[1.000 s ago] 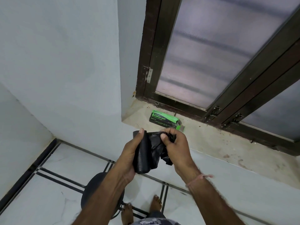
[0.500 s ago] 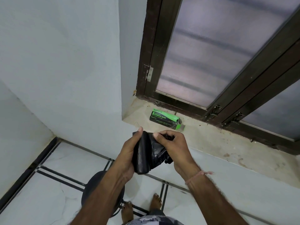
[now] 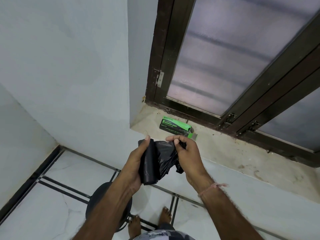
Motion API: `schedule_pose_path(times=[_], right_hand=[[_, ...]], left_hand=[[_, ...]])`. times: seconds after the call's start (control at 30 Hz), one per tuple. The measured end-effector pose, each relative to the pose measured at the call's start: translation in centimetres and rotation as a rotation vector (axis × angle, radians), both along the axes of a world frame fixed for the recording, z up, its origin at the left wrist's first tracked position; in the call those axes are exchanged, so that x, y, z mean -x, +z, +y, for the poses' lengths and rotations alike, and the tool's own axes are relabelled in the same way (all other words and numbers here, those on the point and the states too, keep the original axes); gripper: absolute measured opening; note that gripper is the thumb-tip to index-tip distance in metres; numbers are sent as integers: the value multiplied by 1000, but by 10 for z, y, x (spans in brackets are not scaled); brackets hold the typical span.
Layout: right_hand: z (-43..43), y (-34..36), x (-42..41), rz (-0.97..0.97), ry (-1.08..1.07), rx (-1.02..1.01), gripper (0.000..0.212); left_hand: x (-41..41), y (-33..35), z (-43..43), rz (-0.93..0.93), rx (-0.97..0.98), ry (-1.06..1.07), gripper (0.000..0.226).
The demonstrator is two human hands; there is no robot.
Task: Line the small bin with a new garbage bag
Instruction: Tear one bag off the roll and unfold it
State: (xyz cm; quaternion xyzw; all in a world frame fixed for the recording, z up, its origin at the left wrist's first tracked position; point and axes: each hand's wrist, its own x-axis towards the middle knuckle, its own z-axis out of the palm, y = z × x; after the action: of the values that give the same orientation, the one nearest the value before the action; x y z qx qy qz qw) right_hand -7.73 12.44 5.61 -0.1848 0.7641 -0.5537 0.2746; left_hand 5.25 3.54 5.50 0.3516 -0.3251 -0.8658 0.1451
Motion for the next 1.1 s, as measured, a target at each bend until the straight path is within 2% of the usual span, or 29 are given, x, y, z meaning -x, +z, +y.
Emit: schedule_pose_path(times=[0.07,0.2,0.5,0.63,0.93,1.1], right_hand=[[2,0,0,-66,32,17,24],[4,-3,-1,-47,131,-19,21],[4,-9,3,-14,45,-41,14],[3,-8,5,39,49,-33,21],[4,-2,4,-73,62,65,18],[7,1,5,-122,70,125,14]], left_hand=[[1,0,0,6,11,2,48],[1,2,1,-10,17,-12,46],[3,-1,0,-24,19,5,50],[4,-2,1,-52,38,-44,53],[7,-2,0,-40,17,-85,46],[7,-2,-1,-21,54,-77,52]])
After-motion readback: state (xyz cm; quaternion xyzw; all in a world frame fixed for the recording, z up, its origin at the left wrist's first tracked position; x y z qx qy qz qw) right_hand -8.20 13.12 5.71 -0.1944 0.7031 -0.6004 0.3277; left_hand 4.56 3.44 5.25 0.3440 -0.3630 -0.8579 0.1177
